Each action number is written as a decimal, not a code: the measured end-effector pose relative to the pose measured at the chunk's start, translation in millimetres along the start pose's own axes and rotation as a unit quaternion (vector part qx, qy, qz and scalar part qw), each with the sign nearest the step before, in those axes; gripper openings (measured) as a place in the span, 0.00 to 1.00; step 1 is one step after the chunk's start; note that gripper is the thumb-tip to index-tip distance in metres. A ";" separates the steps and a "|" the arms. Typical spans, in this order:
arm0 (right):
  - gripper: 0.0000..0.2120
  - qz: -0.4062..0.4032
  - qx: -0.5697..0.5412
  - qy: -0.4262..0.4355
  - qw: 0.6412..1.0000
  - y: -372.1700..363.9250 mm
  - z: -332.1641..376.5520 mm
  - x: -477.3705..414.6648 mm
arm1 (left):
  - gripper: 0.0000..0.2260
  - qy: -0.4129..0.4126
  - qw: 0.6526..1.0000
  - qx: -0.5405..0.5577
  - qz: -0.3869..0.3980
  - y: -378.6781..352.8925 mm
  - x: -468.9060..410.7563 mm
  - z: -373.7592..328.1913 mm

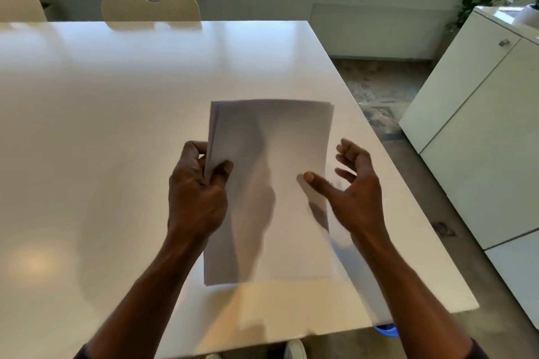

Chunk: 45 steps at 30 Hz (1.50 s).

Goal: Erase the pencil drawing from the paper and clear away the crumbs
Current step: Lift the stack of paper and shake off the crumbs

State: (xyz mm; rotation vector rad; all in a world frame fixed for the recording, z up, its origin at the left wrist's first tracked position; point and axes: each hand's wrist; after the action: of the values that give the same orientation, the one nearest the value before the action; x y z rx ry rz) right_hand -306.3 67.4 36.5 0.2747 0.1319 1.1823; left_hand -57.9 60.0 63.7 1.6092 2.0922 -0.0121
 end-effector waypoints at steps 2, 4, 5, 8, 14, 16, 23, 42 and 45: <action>0.46 0.069 -0.109 -0.035 0.991 4.5 23.3 -3.7 | 0.10 -0.033 0.998 0.050 -0.024 8.5 -2.5 -12.2; 0.36 0.127 -0.178 -0.035 0.975 5.8 45.9 -2.6 | 0.12 -0.078 0.993 0.078 -0.044 15.4 -5.6 -26.8; 0.29 0.132 -0.180 -0.018 0.975 5.3 54.7 -0.8 | 0.13 -0.104 0.989 0.086 -0.054 18.5 -6.8 -34.5; 0.16 0.100 -0.174 0.056 0.978 0.4 72.2 3.4 | 0.13 -0.169 0.977 0.101 -0.083 26.0 -10.1 -51.2; 0.12 0.090 -0.167 0.072 0.979 -13.3 63.1 7.3 | 0.11 -0.186 0.971 0.106 -0.110 22.7 -0.2 -39.9; 0.15 0.096 -0.166 0.019 0.981 -21.0 45.1 9.8 | 0.13 -0.150 0.978 0.110 -0.089 15.5 10.0 -26.7; 0.15 0.097 -0.140 -0.039 0.985 -30.9 19.2 12.3 | 0.17 -0.115 0.991 0.027 -0.064 0.2 23.3 -2.2; 0.14 0.109 -0.137 -0.030 0.984 -36.4 12.2 12.8 | 0.20 -0.069 0.994 0.044 -0.068 -2.5 30.6 3.2; 0.15 0.105 -0.122 -0.012 0.987 -34.7 12.1 13.1 | 0.19 -0.070 0.995 0.024 -0.074 -1.8 30.0 4.0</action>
State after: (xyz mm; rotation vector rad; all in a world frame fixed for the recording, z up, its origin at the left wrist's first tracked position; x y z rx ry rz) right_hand -267.4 65.6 39.0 0.0878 -0.0655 1.3900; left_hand -63.4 85.5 48.1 1.4342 2.1107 -0.2205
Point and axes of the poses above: each hand's wrist, its own x-axis away from the middle knuckle, its own y-axis out of the back of the hand, z = x × y, and after that the axes turned 11 degrees about -y, right-handed
